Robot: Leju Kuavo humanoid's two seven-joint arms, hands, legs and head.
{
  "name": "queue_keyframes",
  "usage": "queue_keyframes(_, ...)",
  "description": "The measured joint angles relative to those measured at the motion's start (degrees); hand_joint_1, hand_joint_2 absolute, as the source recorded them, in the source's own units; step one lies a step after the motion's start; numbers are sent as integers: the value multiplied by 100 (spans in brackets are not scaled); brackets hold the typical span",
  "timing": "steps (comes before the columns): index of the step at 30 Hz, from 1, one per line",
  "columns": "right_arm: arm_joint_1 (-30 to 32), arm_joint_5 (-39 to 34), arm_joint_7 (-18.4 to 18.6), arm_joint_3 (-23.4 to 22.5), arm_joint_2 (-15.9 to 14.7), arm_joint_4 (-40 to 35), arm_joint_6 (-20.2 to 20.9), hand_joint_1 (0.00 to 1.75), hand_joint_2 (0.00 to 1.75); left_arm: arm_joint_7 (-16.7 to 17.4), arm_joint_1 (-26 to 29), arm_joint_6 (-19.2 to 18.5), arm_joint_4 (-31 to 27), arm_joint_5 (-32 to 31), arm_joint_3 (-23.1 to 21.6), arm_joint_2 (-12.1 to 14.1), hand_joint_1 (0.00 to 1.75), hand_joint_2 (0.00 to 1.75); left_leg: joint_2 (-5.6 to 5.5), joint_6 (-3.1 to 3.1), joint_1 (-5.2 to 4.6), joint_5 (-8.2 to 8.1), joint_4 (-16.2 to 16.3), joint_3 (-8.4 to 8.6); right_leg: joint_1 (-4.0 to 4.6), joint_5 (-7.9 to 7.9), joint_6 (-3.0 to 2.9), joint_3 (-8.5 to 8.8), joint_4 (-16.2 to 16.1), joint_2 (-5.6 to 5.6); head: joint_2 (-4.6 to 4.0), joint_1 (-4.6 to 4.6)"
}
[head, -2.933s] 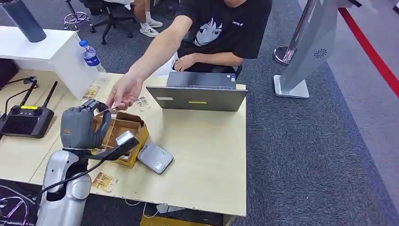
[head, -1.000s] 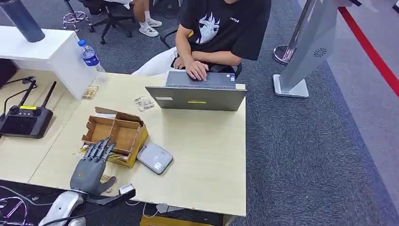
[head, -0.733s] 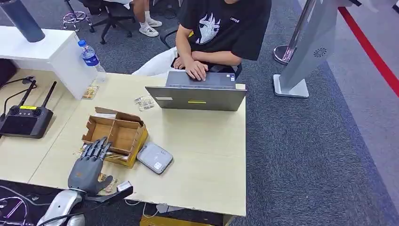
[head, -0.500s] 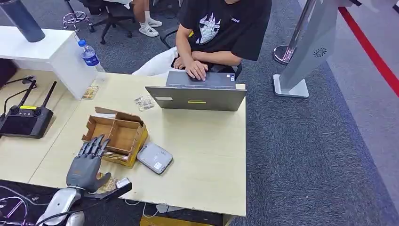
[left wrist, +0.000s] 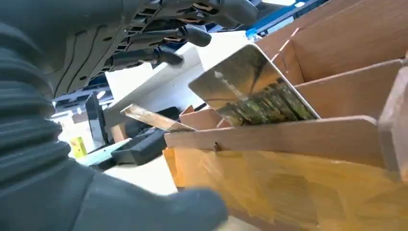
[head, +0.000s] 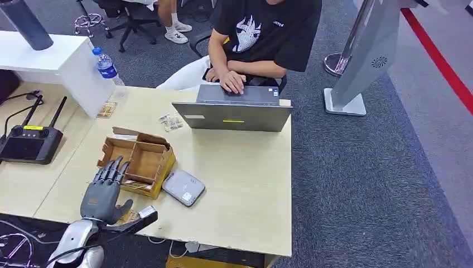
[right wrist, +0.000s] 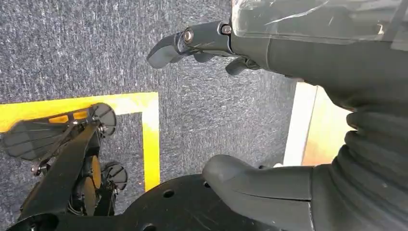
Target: Pass the card to the sensor for recognition and then transmit it.
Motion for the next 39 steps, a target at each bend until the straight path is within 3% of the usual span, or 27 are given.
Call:
queue_keyframes(5, 0, 57, -2, -33, 0, -7, 18, 0, 175, -39, -38, -22, 129, 0, 0, -2, 175, 175, 0, 0, 0, 0, 0, 0, 0, 0, 0, 0, 0, 0, 0, -2)
queue_keyframes(14, 0, 77, -2, -63, 0, -13, 24, 0, 175, -48, -146, 31, 129, 103, 11, -35, 175, 175, 0, 0, 0, 0, 0, 2, 0, 0, 0, 2, 0, 0, 0, 0)
queue_keyframes(22, 0, 184, 50, -92, 0, -33, 4, 0, 175, -63, -232, -188, -562, 343, 221, -59, 175, 175, -1, -2, 0, 3, 0, 1, 0, 2, 0, -1, 0, 0, 0, 0)
queue_keyframes(27, -4, 240, 120, -94, 0, -31, -4, 0, 175, -9, -597, -465, -890, 404, 398, -24, 175, 175, -6, -3, 1, 11, 0, -2, 1, 7, -1, 0, 1, -5, 0, 0)
queue_keyframes(39, -12, 378, 181, -94, -2, -22, -20, 0, 175, 134, -1256, -682, -850, 205, 704, 107, 175, 175, -4, -2, 1, 15, 0, -3, 1, 11, -4, -3, 2, -4, 0, 0)
